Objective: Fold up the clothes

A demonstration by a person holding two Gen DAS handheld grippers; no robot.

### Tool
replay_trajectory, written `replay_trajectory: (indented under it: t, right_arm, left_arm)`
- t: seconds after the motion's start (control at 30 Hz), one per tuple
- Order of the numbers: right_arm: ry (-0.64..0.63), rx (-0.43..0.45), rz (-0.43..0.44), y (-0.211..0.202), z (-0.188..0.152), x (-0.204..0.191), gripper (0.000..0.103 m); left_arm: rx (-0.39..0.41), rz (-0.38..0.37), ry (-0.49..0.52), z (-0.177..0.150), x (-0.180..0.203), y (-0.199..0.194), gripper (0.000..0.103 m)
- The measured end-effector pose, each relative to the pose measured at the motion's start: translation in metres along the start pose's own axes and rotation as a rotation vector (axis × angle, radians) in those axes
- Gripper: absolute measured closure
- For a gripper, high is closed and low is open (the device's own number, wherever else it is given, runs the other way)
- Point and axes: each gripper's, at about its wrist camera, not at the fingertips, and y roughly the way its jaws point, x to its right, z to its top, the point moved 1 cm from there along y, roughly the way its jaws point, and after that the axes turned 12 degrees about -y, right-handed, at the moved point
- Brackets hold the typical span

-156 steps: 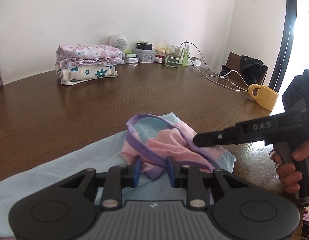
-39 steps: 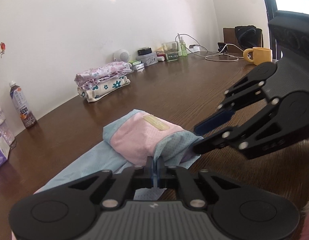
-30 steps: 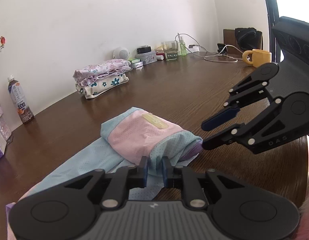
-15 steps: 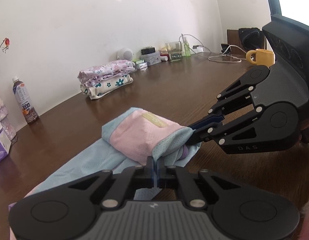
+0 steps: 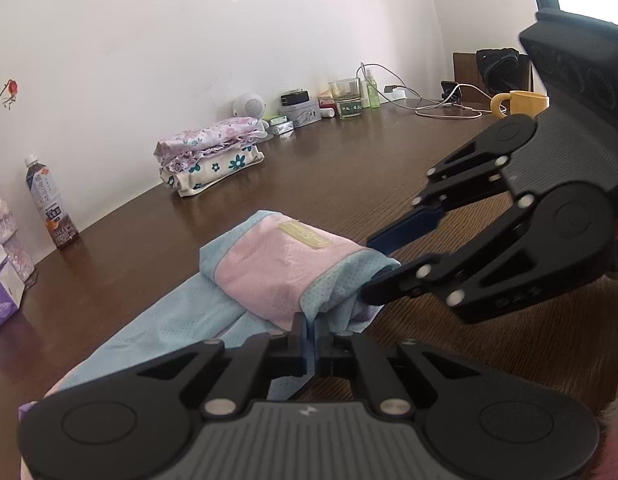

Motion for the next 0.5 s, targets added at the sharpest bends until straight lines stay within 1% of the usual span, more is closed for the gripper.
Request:
replay_trajectory:
  t: [0.03, 0.13, 0.2, 0.3, 0.37, 0.4, 0.43, 0.47, 0.5]
  right_arm:
    - [-0.003, -0.003, -0.006, 0.002, 0.001, -0.001, 0.079]
    - [-0.012, -0.01, -0.025, 0.008, 0.002, -0.003, 0.09]
    - [-0.018, -0.016, -0.037, 0.011, 0.003, -0.004, 0.09]
    - [-0.016, -0.016, -0.039, 0.011, 0.002, -0.005, 0.089]
    - [-0.004, -0.019, -0.023, 0.007, 0.001, -0.003, 0.088]
    - [0.006, -0.019, -0.007, 0.004, 0.001, -0.001, 0.085]
    - [0.027, -0.015, 0.012, -0.001, 0.0, 0.003, 0.08]
    - [0.054, -0.009, 0.034, -0.006, 0.0, 0.008, 0.077]
    - [0.086, -0.002, 0.054, -0.012, 0.0, 0.014, 0.071]
  left_arm:
    - [0.003, -0.001, -0.001, 0.0, 0.0, -0.001, 0.101]
    - [0.015, 0.008, -0.024, -0.001, -0.002, -0.007, 0.102]
    - [0.007, 0.011, -0.029, -0.003, -0.004, -0.007, 0.102]
    - [-0.02, 0.014, -0.028, -0.008, -0.004, -0.003, 0.102]
    - [-0.026, 0.011, -0.025, -0.009, -0.003, -0.001, 0.102]
    - [-0.024, 0.004, -0.028, -0.009, -0.004, -0.002, 0.102]
    - [-0.021, -0.004, -0.037, -0.008, -0.006, -0.004, 0.101]
    - [-0.022, -0.012, -0.05, -0.006, -0.008, -0.005, 0.101]
    - [-0.02, -0.026, -0.063, -0.004, -0.011, -0.008, 0.098]
